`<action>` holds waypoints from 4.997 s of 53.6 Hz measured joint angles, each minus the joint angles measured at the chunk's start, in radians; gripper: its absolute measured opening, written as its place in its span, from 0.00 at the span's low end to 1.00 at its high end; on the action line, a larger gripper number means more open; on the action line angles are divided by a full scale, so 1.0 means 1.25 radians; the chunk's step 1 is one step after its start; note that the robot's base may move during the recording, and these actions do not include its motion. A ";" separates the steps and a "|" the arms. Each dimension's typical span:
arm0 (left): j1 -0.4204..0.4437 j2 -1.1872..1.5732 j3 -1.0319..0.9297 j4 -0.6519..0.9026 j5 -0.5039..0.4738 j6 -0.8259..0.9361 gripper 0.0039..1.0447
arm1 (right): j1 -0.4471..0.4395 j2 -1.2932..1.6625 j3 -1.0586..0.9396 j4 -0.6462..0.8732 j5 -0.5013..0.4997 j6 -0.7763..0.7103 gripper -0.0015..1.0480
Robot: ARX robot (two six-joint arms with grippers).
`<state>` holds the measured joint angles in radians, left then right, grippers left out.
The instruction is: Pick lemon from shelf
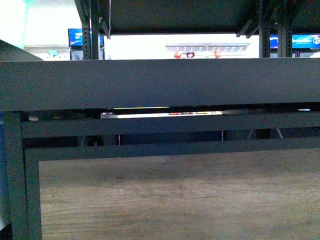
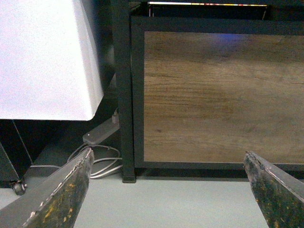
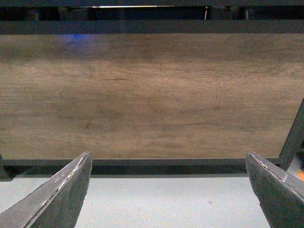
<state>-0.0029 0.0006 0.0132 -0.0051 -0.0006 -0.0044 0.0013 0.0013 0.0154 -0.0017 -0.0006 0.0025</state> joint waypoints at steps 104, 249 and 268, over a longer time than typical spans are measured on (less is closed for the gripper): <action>0.000 0.000 0.000 0.000 0.001 0.000 0.93 | 0.000 0.000 0.000 0.000 0.000 0.000 0.93; 0.415 1.174 0.770 0.100 0.330 -0.740 0.93 | 0.000 0.000 0.000 0.000 0.000 0.000 0.93; 0.403 1.329 0.926 0.142 0.284 -0.772 0.93 | 0.000 0.000 0.000 0.000 0.000 0.000 0.93</action>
<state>0.5011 1.6623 1.1706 0.1719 0.3542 -0.9695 0.0013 0.0013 0.0154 -0.0021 -0.0006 0.0025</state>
